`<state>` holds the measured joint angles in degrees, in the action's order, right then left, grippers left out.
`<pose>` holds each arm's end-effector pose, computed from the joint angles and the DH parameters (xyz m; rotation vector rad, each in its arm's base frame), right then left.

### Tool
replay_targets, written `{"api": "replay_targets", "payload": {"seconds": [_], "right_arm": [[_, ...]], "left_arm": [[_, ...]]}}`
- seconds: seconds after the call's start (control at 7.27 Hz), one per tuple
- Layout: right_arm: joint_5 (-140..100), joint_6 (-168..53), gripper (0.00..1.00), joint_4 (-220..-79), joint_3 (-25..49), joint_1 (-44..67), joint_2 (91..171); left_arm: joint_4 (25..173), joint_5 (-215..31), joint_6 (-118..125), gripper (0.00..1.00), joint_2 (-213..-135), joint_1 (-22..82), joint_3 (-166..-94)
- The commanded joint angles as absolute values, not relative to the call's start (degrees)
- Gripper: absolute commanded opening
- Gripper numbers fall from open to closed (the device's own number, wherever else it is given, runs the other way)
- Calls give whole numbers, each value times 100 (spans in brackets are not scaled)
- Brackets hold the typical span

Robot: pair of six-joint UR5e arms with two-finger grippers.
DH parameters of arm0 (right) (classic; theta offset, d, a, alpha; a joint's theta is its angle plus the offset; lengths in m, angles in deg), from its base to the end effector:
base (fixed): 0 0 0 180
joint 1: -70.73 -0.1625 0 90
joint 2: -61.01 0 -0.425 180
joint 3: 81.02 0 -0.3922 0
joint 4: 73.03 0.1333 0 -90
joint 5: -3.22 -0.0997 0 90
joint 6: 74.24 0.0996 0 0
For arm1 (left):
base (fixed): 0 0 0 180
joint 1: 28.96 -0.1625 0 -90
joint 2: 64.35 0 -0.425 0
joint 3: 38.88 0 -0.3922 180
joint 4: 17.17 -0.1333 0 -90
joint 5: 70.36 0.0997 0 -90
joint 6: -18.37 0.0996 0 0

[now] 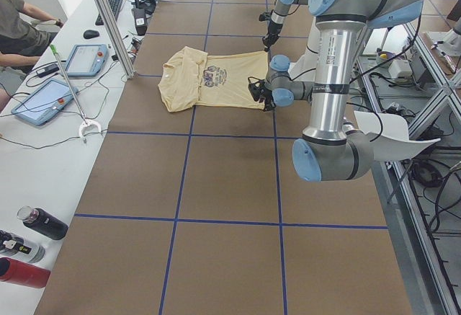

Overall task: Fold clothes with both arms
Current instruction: 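Grasp both hem corners with the left and right grippers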

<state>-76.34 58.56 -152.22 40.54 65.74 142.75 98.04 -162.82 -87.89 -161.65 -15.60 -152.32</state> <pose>-0.4862 -0.1944 0.3170 -0.1287 -0.9188 0.8562 0.4852 -0.2479 0.3567 -0.0648 0.9844 -0.4539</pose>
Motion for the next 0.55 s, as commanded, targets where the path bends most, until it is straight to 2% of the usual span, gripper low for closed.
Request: {"api": "replay_targets", "payload": {"seconds": [0.0,0.41], "right_arm": [[-7641,5856,0,-15222,4054,6572,14275],[-7641,5856,0,-15222,4089,6572,14266]], "left_arm": [[9805,-16282,-8789,53,-16165,-1560,-15191],[9805,-16300,-8789,51,-16173,-1569,-15191]]}}
